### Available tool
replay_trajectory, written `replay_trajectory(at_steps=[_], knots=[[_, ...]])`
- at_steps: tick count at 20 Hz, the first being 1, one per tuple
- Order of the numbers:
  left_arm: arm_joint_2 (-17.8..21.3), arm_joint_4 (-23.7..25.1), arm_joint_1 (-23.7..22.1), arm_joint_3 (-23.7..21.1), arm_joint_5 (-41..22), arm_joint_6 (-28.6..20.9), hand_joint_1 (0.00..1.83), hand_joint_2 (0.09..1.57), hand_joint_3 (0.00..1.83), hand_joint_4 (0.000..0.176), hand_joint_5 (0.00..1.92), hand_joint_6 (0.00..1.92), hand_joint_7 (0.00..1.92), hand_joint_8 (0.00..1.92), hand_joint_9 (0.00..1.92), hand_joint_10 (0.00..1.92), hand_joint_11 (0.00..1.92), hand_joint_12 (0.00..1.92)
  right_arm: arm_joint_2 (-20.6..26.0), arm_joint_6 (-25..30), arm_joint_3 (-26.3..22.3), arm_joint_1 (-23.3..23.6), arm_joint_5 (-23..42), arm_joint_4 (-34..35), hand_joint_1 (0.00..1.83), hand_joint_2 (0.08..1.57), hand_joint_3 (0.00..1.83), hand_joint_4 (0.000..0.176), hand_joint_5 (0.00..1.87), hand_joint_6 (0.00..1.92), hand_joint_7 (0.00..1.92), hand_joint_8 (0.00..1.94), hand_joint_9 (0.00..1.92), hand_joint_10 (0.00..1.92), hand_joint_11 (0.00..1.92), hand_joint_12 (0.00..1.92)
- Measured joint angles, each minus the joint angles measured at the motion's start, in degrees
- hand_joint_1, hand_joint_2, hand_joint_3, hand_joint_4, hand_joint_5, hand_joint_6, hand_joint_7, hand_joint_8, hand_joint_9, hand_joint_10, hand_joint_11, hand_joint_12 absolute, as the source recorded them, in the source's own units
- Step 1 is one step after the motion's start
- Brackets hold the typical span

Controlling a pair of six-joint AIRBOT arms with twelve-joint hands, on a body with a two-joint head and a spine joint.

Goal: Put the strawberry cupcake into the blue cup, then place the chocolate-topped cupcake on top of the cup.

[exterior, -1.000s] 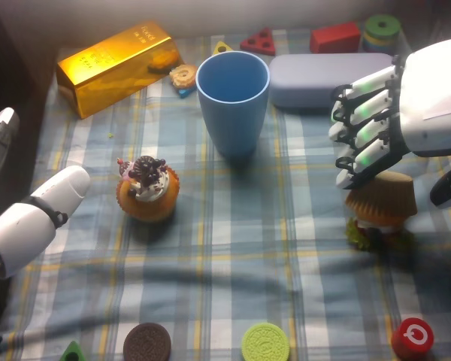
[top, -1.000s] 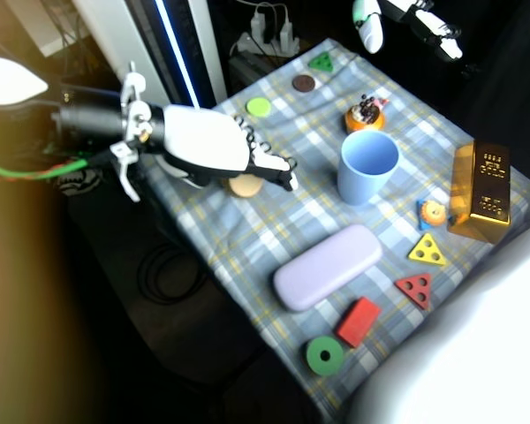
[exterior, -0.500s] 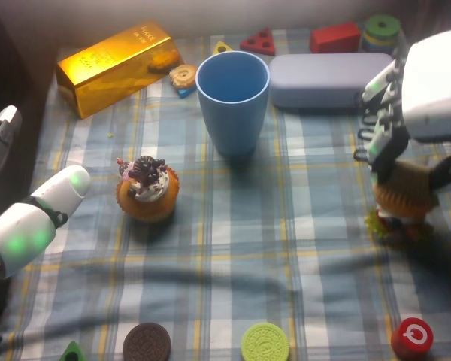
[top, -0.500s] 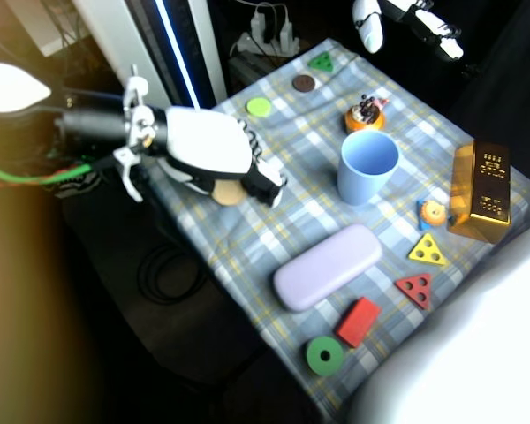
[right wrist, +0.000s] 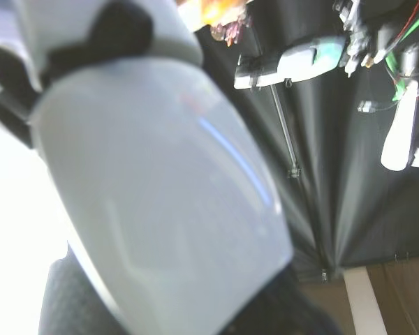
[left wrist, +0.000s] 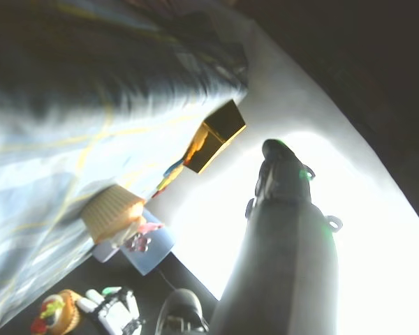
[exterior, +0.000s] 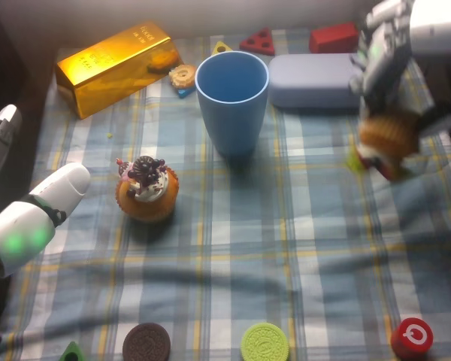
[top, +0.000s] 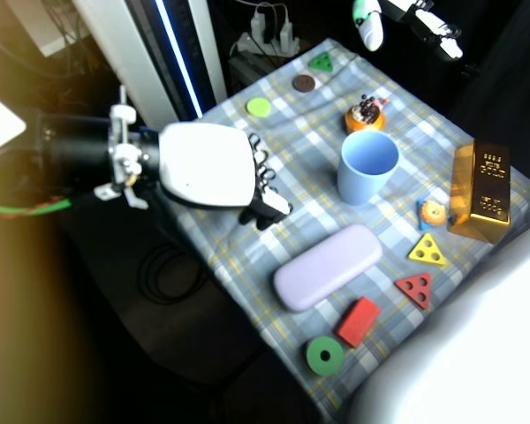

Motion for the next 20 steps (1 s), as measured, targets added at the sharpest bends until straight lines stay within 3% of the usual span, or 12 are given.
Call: replay_trajectory(at_steps=[3, 4, 6, 8, 9, 11, 12, 13, 14, 16, 19, 20], knots=[[0.0, -0.07, 0.0, 0.0, -0.02, 0.0, 0.0, 1.03, 0.0, 0.083, 0.09, 0.0, 0.07, 0.0, 0.11, 0.0, 0.01, 0.41, -1.62, 0.0, 1.14, 0.57, -0.02, 0.2, 1.22, 1.11, 0.0, 0.027, 1.02, 0.98, 0.98, 0.93, 1.02, 0.02, 0.67, 0.62], [0.0, -0.15, 0.0, 0.0, -0.02, 0.0, 0.0, 1.03, 0.0, 0.085, 0.08, 0.0, 0.07, 0.0, 0.1, 0.0, 0.01, 0.41, -2.03, 0.02, 1.27, 0.55, 0.13, -0.24, 1.23, 1.1, 0.0, 0.0, 1.06, 0.91, 0.96, 0.96, 1.02, 0.01, 0.67, 0.6], [0.0, -0.02, 0.0, 0.0, -0.02, 0.0, 0.02, 1.04, 0.0, 0.087, 0.09, 0.0, 0.07, 0.0, 0.09, 0.0, 0.0, 0.37, -2.08, 0.02, 1.29, 0.55, 0.52, 0.09, 1.23, 1.09, 0.0, 0.032, 1.05, 0.82, 1.03, 0.95, 1.07, 0.01, 0.7, 0.6], [0.0, -0.13, 0.0, 0.0, -0.04, 0.0, 0.03, 1.03, 0.0, 0.086, 0.09, 0.0, 0.07, 0.0, 0.09, 0.0, 0.0, 0.34, -2.08, 0.02, 1.44, 0.55, 0.61, 0.11, 1.23, 1.09, 0.0, 0.0, 1.12, 0.79, 0.97, 0.98, 0.98, 0.0, 0.54, 0.6], [0.0, -0.15, 0.0, 0.0, -0.02, 0.0, 0.02, 1.03, 0.0, 0.089, 0.08, 0.0, 0.06, 0.0, 0.08, 0.0, 0.0, 0.34, -2.08, 0.02, 1.46, 0.55, 0.61, 0.11, 1.17, 1.06, 0.0, 0.0, 1.12, 0.75, 0.56, 0.33, 0.53, 0.0, 0.24, 0.49], [0.0, -0.09, 0.0, 0.0, -0.04, 0.0, 0.02, 1.02, 0.0, 0.077, 0.11, 0.0, 0.08, 0.0, 0.1, 0.0, 0.0, 0.4, -2.08, 0.02, 1.51, 0.87, 0.81, 0.79, 1.15, 1.07, 0.0, 0.0, 1.07, 0.83, 0.81, 0.05, 0.73, 0.03, 0.43, 0.47], [0.0, -0.13, 0.0, 0.0, -0.02, 0.0, 0.01, 1.03, 0.0, 0.068, 0.11, 0.0, 0.07, 0.0, 0.1, 0.0, 0.0, 0.41, -2.21, -0.22, 1.57, 1.64, 0.98, 0.66, 1.24, 1.1, 0.0, 0.0, 1.12, 0.84, 0.9, 0.76, 0.88, 0.02, 0.59, 0.45], [0.0, -0.13, 0.0, 0.0, -0.04, 0.0, 0.0, 1.02, 0.0, 0.086, 0.09, 0.0, 0.05, 0.0, 0.08, 0.0, 0.0, 0.34, -2.67, -0.83, 2.03, 2.89, 1.14, 1.75, 1.23, 1.11, 0.0, 0.0, 1.07, 0.91, 0.89, 0.99, 0.93, 0.01, 0.69, 0.38], [0.0, -0.02, 0.0, 0.0, -0.02, 0.0, 0.06, 1.05, 0.0, 0.049, 0.11, 0.0, 0.07, 0.0, 0.09, 0.0, 0.0, 0.35, -3.08, -1.55, 2.47, 3.39, 1.11, 3.56, 1.22, 1.13, 0.0, 0.0, 1.0, 1.04, 0.89, 1.03, 0.93, 0.0, 0.71, 0.28], [-0.04, -0.2, 0.0, 0.0, 0.02, 0.0, 0.04, 1.03, 0.0, 0.079, 0.1, 0.0, 0.08, 0.0, 0.09, 0.0, 0.01, 0.33, -4.33, -2.14, 3.69, 3.72, 1.11, 4.68, 1.21, 1.13, 0.0, 0.002, 0.98, 1.05, 0.9, 1.04, 0.96, 0.01, 0.83, 0.2], [-0.28, -0.04, 0.02, 0.2, 0.15, -0.02, 0.01, 1.02, 0.0, 0.082, 0.1, 0.0, 0.08, 0.0, 0.11, 0.01, 0.05, 0.34, -6.6, -2.56, 5.81, 3.69, 1.03, 5.42, 1.21, 1.14, 0.0, 0.0, 0.99, 1.06, 0.86, 1.08, 0.88, 0.0, 0.78, 0.12], [-0.35, -0.02, 0.02, 0.24, 0.35, -0.02, 0.0, 1.0, 0.0, 0.089, 0.1, 0.0, 0.08, 0.0, 0.11, 0.01, 0.05, 0.35, -7.15, -2.56, 6.45, 3.72, 1.05, 6.34, 1.16, 1.12, 0.0, 0.0, 0.97, 1.01, 0.81, 0.43, 0.87, 0.02, 0.78, 0.1]])
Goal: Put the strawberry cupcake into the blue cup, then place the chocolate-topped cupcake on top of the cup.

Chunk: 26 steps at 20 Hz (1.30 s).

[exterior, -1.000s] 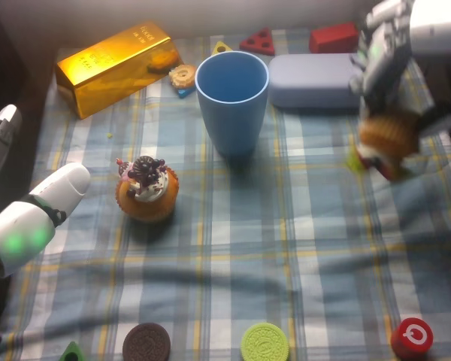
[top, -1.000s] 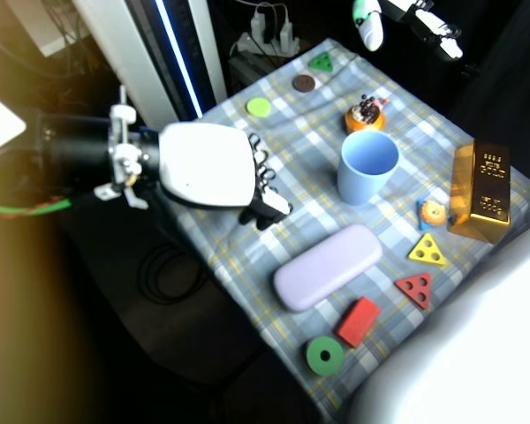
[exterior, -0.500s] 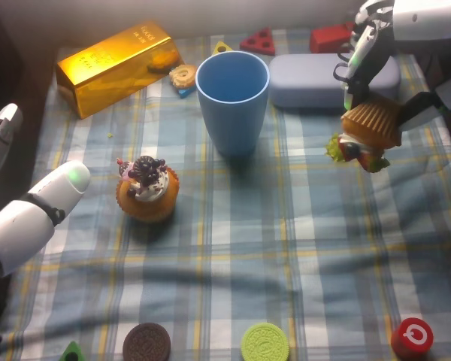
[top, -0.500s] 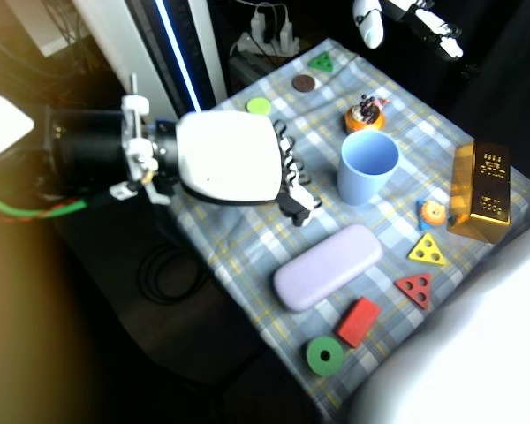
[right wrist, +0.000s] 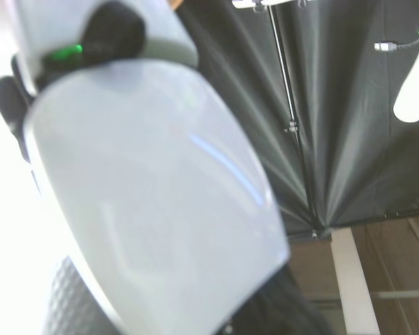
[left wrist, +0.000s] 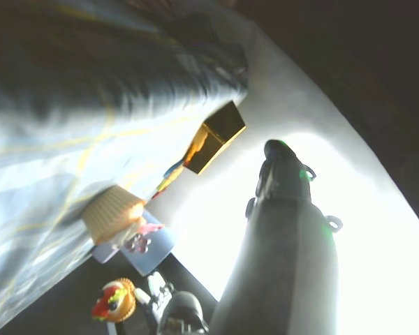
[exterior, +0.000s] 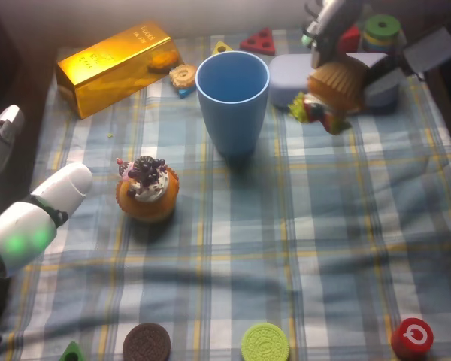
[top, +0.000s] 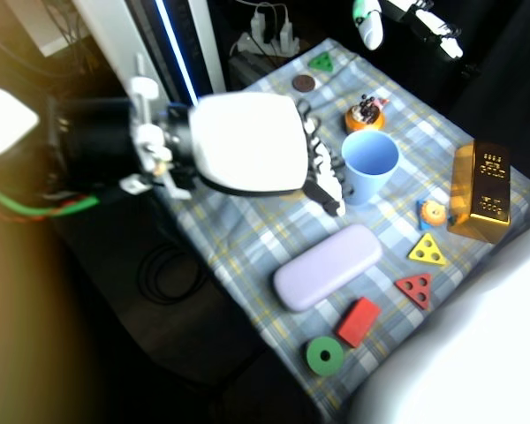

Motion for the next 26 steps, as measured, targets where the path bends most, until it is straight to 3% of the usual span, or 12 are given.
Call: replay_trajectory(at_steps=[1, 3, 9, 11, 13, 17, 18, 21, 23, 24, 25, 26], knots=[[0.0, 0.02, -0.02, -0.02, 0.2, 0.0, 0.0, 1.0, 0.0, 0.091, 0.09, 0.0, 0.07, 0.0, 0.1, 0.0, 0.04, 0.34, -0.39, -0.02, 0.48, 0.09, 0.02, 0.5, 1.2, 1.13, 0.0, 0.0, 1.02, 0.94, 0.87, 0.97, 0.89, 0.01, 0.79, 0.1], [0.0, -0.15, 0.0, 0.0, 0.33, 0.02, 0.0, 1.01, 0.0, 0.093, 0.08, 0.0, 0.06, 0.0, 0.1, 0.0, 0.03, 0.34, -1.22, -0.22, 1.68, 0.42, 0.09, 0.76, 1.13, 1.11, 0.0, 0.0, 0.99, 0.96, 0.89, 0.15, 0.88, 0.0, 0.77, 0.1], [0.0, 0.2, -0.24, 0.42, 0.72, 0.0, 0.0, 1.0, 0.0, 0.103, 0.09, 0.0, 0.08, 0.0, 0.11, 0.0, 0.0, 0.43, -2.97, -3.48, 4.17, 1.86, -0.07, 6.4, 1.09, 1.09, 0.0, 0.013, 1.02, 0.92, 0.92, 0.0, 0.91, 0.01, 0.82, 0.12], [0.0, -0.15, -0.24, 0.42, 0.81, 0.0, 0.0, 1.01, 0.0, 0.089, 0.09, 0.0, 0.06, 0.0, 0.09, 0.0, 0.0, 0.39, -3.52, -5.2, 5.09, 1.95, -0.17, 9.2, 1.12, 1.1, 0.0, 0.0, 1.0, 0.94, 1.09, 0.04, 0.95, 0.76, 0.75, 1.4], [0.0, 0.07, -0.24, 0.42, 0.85, 0.02, 0.0, 1.0, 0.0, 0.083, 0.09, 0.0, 0.06, 0.0, 0.08, 0.0, 0.0, 0.39, -4.59, -5.35, 6.21, 2.1, -0.44, 9.92, 1.12, 1.11, 0.0, 0.0, 0.99, 0.95, 1.13, 0.09, 0.85, 1.06, 0.74, 1.6], [0.0, 0.26, -0.68, 0.7, 1.16, 0.0, 0.0, 1.0, 0.0, 0.082, 0.09, 0.0, 0.07, 0.0, 0.11, 0.01, 0.03, 0.4, -6.64, -5.44, 7.43, 2.1, -0.28, 10.51, 1.13, 1.09, 0.0, 0.0, 1.04, 0.87, 0.89, 0.0, 0.77, 0.26, 0.43, 1.13], [0.0, 0.13, -0.79, 0.7, 1.25, -0.02, 0.0, 1.01, 0.0, 0.075, 0.1, 0.0, 0.07, 0.01, 0.11, 0.01, 0.03, 0.4, -7.02, -5.44, 7.82, 2.23, -0.04, 10.78, 1.04, 1.02, 0.0, 0.0, 0.89, 0.27, 0.94, 0.01, 0.7, 0.57, 0.4, 1.44], [0.0, 0.11, -0.79, 0.7, 1.36, 0.0, 0.03, 1.01, 0.0, 0.09, 0.1, 0.0, 0.07, 0.0, 0.12, 0.01, 0.03, 0.41, -8.35, -6.19, 9.11, 2.27, -0.09, 12.81, 0.89, 0.95, 0.0, 0.0, 0.87, 0.0, 0.68, 0.0, 0.6, 0.18, 0.19, 1.32], [0.0, 0.28, -0.79, 1.01, 1.81, 0.02, 0.0, 1.0, 0.0, 0.09, 0.09, 0.0, 0.06, 0.0, 0.09, 0.0, 0.0, 0.37, -9.2, -6.29, 9.66, 2.71, 0.04, 13.22, 0.88, 1.05, 0.01, 0.023, 0.84, 0.01, 0.53, 0.01, 0.49, 0.06, 0.01, 1.39], [0.0, 0.2, -1.11, 1.14, 2.23, 0.0, 0.0, 1.01, 0.0, 0.099, 0.08, 0.0, 0.05, 0.0, 0.07, 0.0, 0.0, 0.33, -9.84, -6.32, 9.99, 2.75, 0.33, 13.55, 0.92, 1.17, 0.01, 0.145, 0.81, 1.0, 0.64, 0.05, 0.55, 0.23, 0.0, 1.76], [0.0, 0.15, -1.22, 1.11, 2.16, 0.0, 0.0, 1.01, 0.0, 0.093, 0.09, 0.0, 0.05, 0.0, 0.09, 0.01, 0.02, 0.34, -10.21, -6.38, 10.05, 2.91, 0.31, 13.66, 0.88, 1.25, 0.0, 0.17, 0.71, 1.33, 0.69, 0.13, 0.37, 0.91, 0.05, 1.89], [0.0, 0.26, -1.22, 1.11, 2.1, 0.0, 0.0, 1.01, 0.0, 0.104, 0.08, 0.0, 0.05, 0.0, 0.09, 0.01, 0.03, 0.35, -10.64, -6.47, 10.05, 2.91, 0.55, 14.19, 0.61, 1.18, 0.0, 0.046, 0.51, 0.39, 0.66, 0.15, 0.25, 1.14, 0.04, 1.91]])
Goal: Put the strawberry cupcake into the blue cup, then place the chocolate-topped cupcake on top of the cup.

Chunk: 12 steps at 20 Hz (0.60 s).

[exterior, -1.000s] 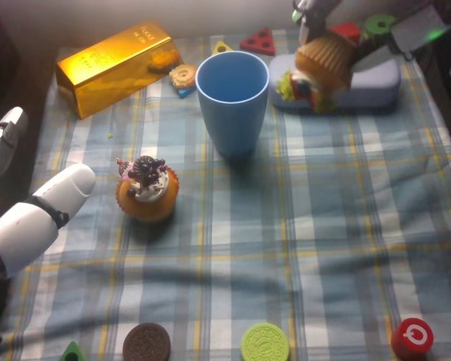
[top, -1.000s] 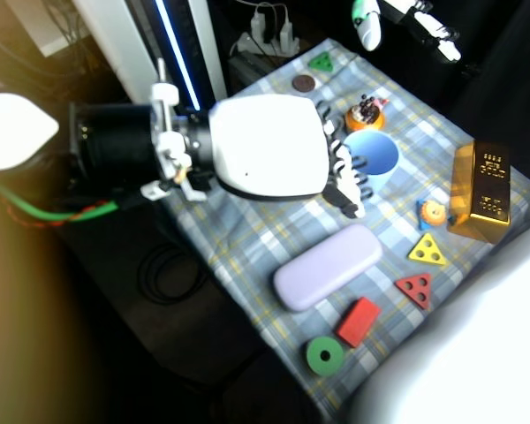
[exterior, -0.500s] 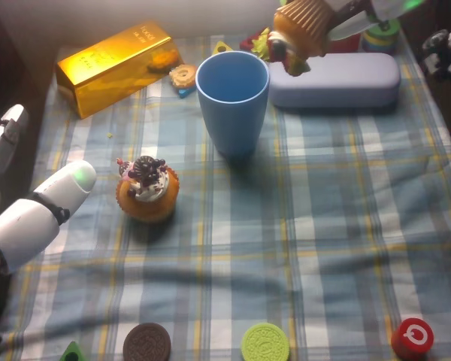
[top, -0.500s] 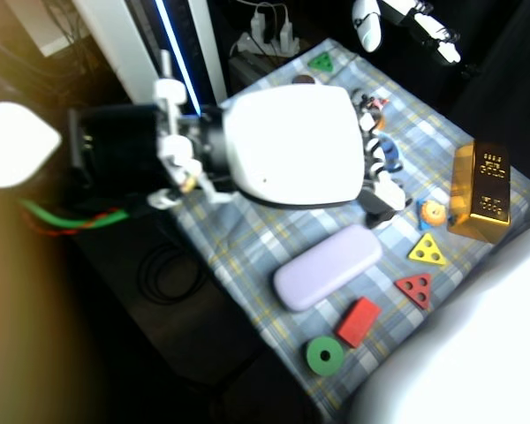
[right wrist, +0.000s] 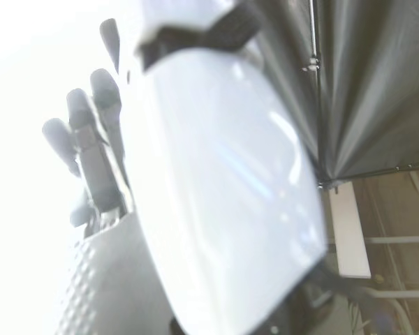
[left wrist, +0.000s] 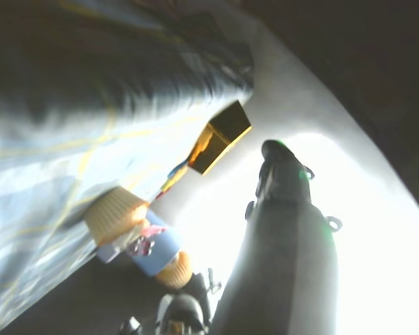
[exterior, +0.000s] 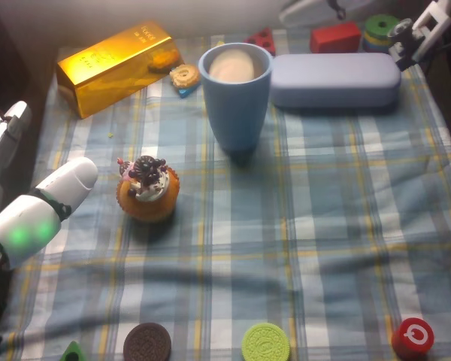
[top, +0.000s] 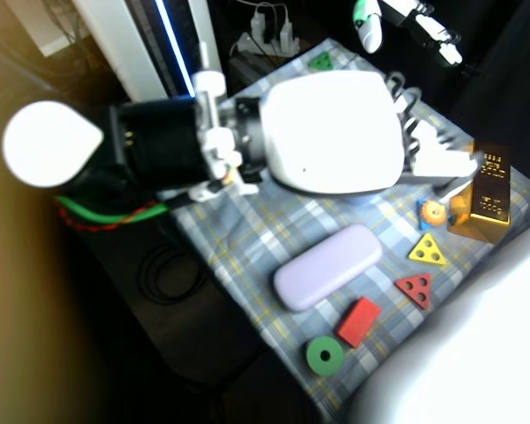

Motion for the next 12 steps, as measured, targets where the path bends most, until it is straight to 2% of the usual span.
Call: replay_trajectory(at_steps=[1, 2, 3, 4, 5, 6, 7, 8, 9, 10, 11, 12], knots=[[0.0, 0.04, 0.0, 0.0, 0.07, 0.0, 0.0, 1.01, 0.0, 0.104, 0.08, 0.0, 0.05, 0.0, 0.09, 0.01, 0.03, 0.35, -0.09, -0.09, 0.0, 0.0, 0.24, 0.0, 0.61, 1.18, 0.0, 0.046, 0.51, 0.39, 0.66, 0.15, 0.25, 1.14, 0.04, 1.91], [0.0, 0.02, 0.0, 0.0, 0.09, 0.0, 0.0, 1.0, 0.0, 0.113, 0.07, 0.0, 0.05, 0.0, 0.09, 0.01, 0.03, 0.35, -0.09, -0.09, 0.0, 0.0, 0.63, 0.02, 0.57, 1.15, 0.0, 0.062, 0.54, 0.21, 0.63, 0.12, 0.24, 1.06, 0.01, 1.88], [0.0, -0.02, 0.0, 0.0, 0.11, 0.0, 0.0, 0.99, 0.0, 0.116, 0.08, 0.0, 0.05, 0.0, 0.1, 0.01, 0.04, 0.35, -0.02, -0.11, 0.0, 0.0, 0.76, 0.11, 0.68, 1.19, 0.0, 0.05, 0.63, 0.14, 0.62, 0.11, 0.2, 1.09, 0.0, 1.88], [0.0, 0.02, 0.0, 0.0, 0.13, 0.0, 0.01, 1.0, 0.0, 0.098, 0.1, 0.01, 0.06, 0.0, 0.1, 0.01, 0.02, 0.35, 0.15, -0.11, 0.0, 0.0, 0.9, 0.13, 0.69, 1.28, 0.01, 0.041, 0.58, 0.05, 0.59, 0.23, 0.17, 1.29, 0.04, 1.91], [0.0, 0.07, 0.0, 0.0, 0.15, 0.0, 0.0, 1.0, 0.0, 0.091, 0.09, 0.0, 0.06, 0.0, 0.1, 0.01, 0.03, 0.36, 0.35, -0.13, -0.02, 0.0, 0.87, -0.22, 0.76, 1.25, 0.0, 0.053, 0.63, 0.05, 0.56, 0.27, 0.15, 1.27, 0.01, 1.92], [0.0, 0.04, 0.0, 0.0, 0.17, 0.0, 0.0, 1.02, 0.0, 0.083, 0.08, 0.0, 0.07, 0.0, 0.11, 0.01, 0.02, 0.36, 0.61, -0.2, -0.15, 0.0, 0.81, -1.11, 0.8, 1.03, 0.0, 0.058, 0.63, 0.02, 0.42, 0.11, 0.05, 0.78, 0.0, 1.7], [0.0, 0.04, 0.0, 0.0, 0.15, 0.0, 0.0, 1.02, 0.0, 0.083, 0.08, 0.0, 0.07, 0.0, 0.11, 0.01, 0.02, 0.36, 0.94, -0.44, -0.59, 0.0, 0.5, -1.44, 0.8, 1.03, 0.0, 0.058, 0.63, 0.02, 0.42, 0.11, 0.05, 0.78, 0.0, 1.7], [0.0, -0.02, 0.0, 0.0, 0.15, 0.0, 0.0, 1.01, 0.0, 0.093, 0.08, 0.0, 0.07, 0.0, 0.1, 0.0, 0.01, 0.36, 1.31, -1.05, -1.05, 0.0, 0.28, -2.12, 0.88, 0.96, 0.0, 0.002, 0.77, 0.03, 0.49, 0.06, 0.19, 0.53, 0.0, 1.54], [0.0, -0.07, 0.0, 0.0, 0.15, 0.0, 0.0, 1.01, 0.0, 0.095, 0.08, 0.0, 0.07, 0.0, 0.1, 0.0, 0.01, 0.36, 1.73, -1.6, -1.79, 0.0, -0.13, -2.6, 0.9, 0.94, 0.0, 0.0, 0.8, 0.01, 0.52, 0.02, 0.27, 0.36, 0.0, 1.49], [0.0, 0.15, 0.0, 0.0, 0.15, 0.0, 0.0, 1.0, 0.0, 0.104, 0.1, 0.01, 0.07, 0.01, 0.12, 0.01, 0.05, 0.37, 2.27, -1.79, -2.69, 0.0, -0.57, -3.91, 0.71, 0.93, 0.0, 0.0, 0.67, 0.0, 0.56, 0.0, 0.48, 0.08, 0.05, 1.15], [0.0, 0.24, 0.0, 0.0, 0.15, 0.0, 0.0, 1.0, 0.0, 0.104, 0.1, 0.01, 0.07, 0.01, 0.12, 0.01, 0.05, 0.37, 2.47, -1.86, -2.95, -0.02, -0.74, -4.11, 0.71, 0.93, 0.0, 0.0, 0.67, 0.0, 0.56, 0.0, 0.48, 0.08, 0.05, 1.15], [0.0, 0.24, -0.09, 0.0, 0.2, -0.02, 0.02, 1.0, 0.0, 0.088, 0.1, 0.0, 0.07, 0.0, 0.1, 0.0, 0.02, 0.36, 3.43, -2.03, -3.74, -0.46, -0.94, -4.04, 0.35, 1.02, 0.01, 0.0, 0.52, 0.0, 0.47, 0.0, 0.44, 0.01, 0.06, 0.91]])
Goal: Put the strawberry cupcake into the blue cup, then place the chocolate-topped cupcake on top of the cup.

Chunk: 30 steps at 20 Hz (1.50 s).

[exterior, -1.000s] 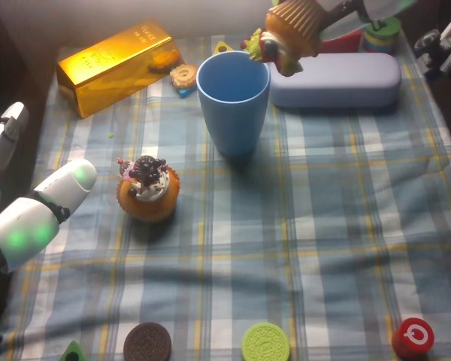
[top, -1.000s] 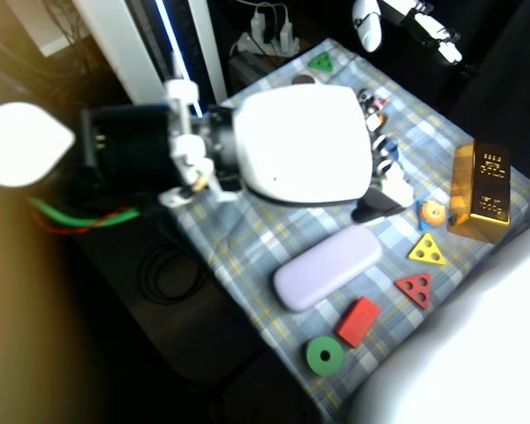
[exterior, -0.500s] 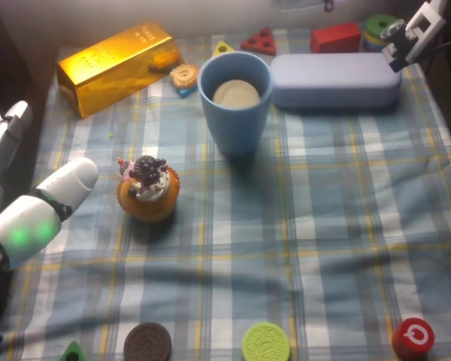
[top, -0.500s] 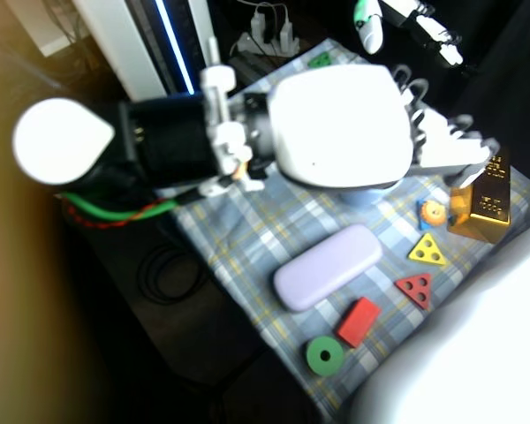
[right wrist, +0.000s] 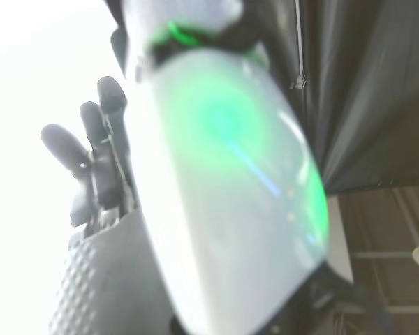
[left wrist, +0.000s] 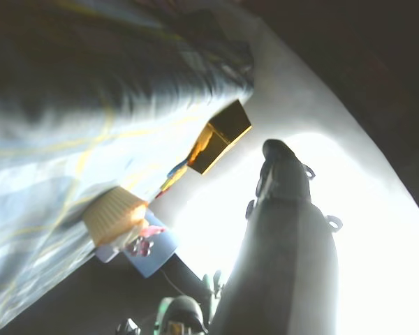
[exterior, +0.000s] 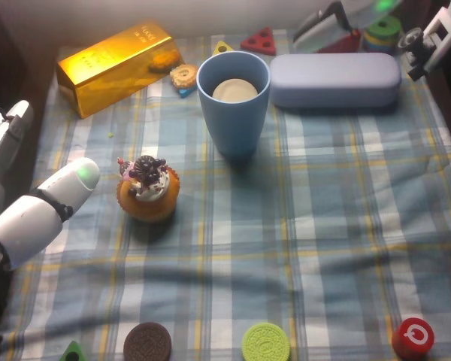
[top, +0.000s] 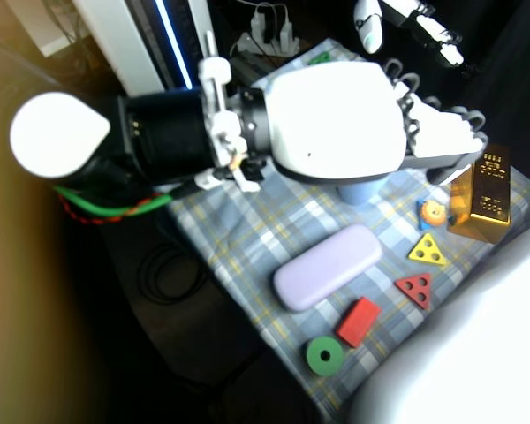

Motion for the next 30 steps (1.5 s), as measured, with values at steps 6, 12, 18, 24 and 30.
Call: replay_trajectory(at_steps=[6, 12, 18, 24, 30], knots=[[0.59, 0.57, -0.81, 0.02, 1.84, -0.13, 0.06, 0.99, 0.0, 0.083, 0.07, 0.0, 0.04, 0.01, 0.07, 0.01, 0.03, 0.26, 7.34, -1.86, -5.31, -5.05, -2.58, -0.46, 0.09, 1.11, 0.0, 0.075, 0.19, 0.0, 0.21, 0.0, 0.15, 0.01, 0.0, 0.34], [3.1, 4.9, -1.27, 3.34, 5.07, -10.05, 0.33, 0.94, 0.0, 0.061, 0.14, 0.01, 0.04, 0.0, 0.04, 0.0, 0.0, 0.17, 19.32, -19.5, -17.88, -9.68, -4.92, 9.62, 0.0, 0.99, 0.0, 0.125, 0.03, 0.0, 0.06, 0.0, 0.0, 0.0, 0.0, 0.0], [3.67, 6.75, -1.4, 4.81, 9.16, -10.32, 0.6, 0.83, 0.0, 0.122, 0.24, 0.01, 0.05, 0.0, 0.07, 0.0, 0.03, 0.24, 31.58, -42.62, -30.25, -24.06, -4.96, 35.41, 0.0, 1.0, 0.0, 0.1, 0.07, 0.0, 0.16, 0.01, 0.03, 0.0, 0.0, 0.0], [3.63, 9.55, -4.2, 7.37, 15.45, -10.36, 0.78, 0.79, 0.0, 0.091, 0.35, 0.01, 0.04, 0.0, 0.04, 0.0, 0.0, 0.12, 35.54, -51.71, -34.73, -37.24, 2.03, 52.37, 0.0, 1.02, 0.01, 0.013, 0.03, 0.0, 0.15, 0.0, 0.02, 0.0, 0.0, 0.0], [-0.46, 11.85, -7.82, 11.08, 23.21, -10.32, 0.71, 0.75, 0.0, 0.066, 0.36, 0.01, 0.07, 0.01, 0.02, 0.01, 0.0, 0.0, 36.17, -53.44, -36.59, -54.64, 12.57, 66.07, 0.0, 1.03, 0.01, 0.012, 0.0, 0.0, 0.17, 0.0, 0.03, 0.01, 0.0, 0.0]])
